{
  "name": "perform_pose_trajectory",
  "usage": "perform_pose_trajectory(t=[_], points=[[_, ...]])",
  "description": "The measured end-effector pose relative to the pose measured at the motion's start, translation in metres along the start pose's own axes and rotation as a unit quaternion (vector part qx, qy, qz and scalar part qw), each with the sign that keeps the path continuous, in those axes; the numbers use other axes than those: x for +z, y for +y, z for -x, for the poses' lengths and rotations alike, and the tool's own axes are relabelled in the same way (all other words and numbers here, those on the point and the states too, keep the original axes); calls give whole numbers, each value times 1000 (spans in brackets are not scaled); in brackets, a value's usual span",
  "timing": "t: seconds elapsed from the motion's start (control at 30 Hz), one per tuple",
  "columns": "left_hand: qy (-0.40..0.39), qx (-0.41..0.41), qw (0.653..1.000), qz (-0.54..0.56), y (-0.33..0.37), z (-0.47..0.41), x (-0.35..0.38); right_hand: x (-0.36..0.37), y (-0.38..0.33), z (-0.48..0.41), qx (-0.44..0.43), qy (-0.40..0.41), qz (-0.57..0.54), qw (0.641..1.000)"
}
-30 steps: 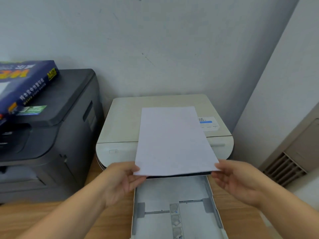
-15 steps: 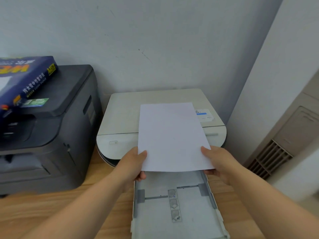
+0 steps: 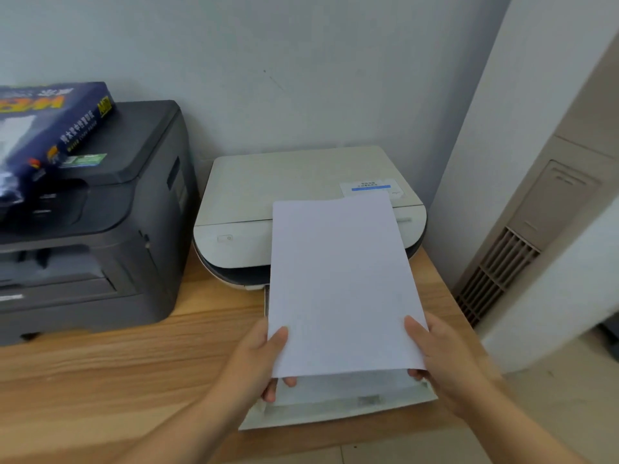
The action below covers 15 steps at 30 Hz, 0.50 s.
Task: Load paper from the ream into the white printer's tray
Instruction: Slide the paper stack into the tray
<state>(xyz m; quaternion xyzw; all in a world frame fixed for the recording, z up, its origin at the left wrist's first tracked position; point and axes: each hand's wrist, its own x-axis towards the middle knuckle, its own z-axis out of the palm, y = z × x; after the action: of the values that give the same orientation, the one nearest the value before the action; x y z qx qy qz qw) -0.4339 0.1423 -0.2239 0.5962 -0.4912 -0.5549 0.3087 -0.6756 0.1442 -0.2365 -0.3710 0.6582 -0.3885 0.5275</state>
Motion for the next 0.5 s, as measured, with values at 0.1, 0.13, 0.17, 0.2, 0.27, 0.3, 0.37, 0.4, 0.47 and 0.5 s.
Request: perform_pose_trajectory(t=[0.1, 0.13, 0.17, 0.2, 0.27, 0.3, 0.37, 0.4, 0.47, 0.5], points=[[77, 31, 995, -47, -28, 13, -6, -6, 30, 19, 17, -1, -48, 999], [114, 63, 984, -120, -41, 15, -11, -8, 38, 27, 24, -2, -66, 998], [145, 83, 966, -195, -54, 16, -15, -11, 49, 33, 33, -9, -70, 997], [167, 84, 947, -261, -66, 17, -19, -13, 58, 39, 43, -4, -66, 997], [178, 36, 925, -335, -90, 19, -24, -16, 76, 54, 59, -2, -47, 997], [171, 9, 916, -362, -99, 20, -24, -18, 85, 61, 70, -10, -41, 997], [158, -20, 902, -401, -110, 23, -20, -21, 98, 73, 78, 20, -31, 996], [159, -24, 899, -407, -113, 23, -18, -22, 103, 78, 82, 28, -21, 996], [173, -29, 896, -408, -117, 24, -16, -25, 106, 91, 84, 20, -9, 996], [178, -27, 895, -408, -118, 24, -15, -29, 114, 97, 79, 13, -4, 997]])
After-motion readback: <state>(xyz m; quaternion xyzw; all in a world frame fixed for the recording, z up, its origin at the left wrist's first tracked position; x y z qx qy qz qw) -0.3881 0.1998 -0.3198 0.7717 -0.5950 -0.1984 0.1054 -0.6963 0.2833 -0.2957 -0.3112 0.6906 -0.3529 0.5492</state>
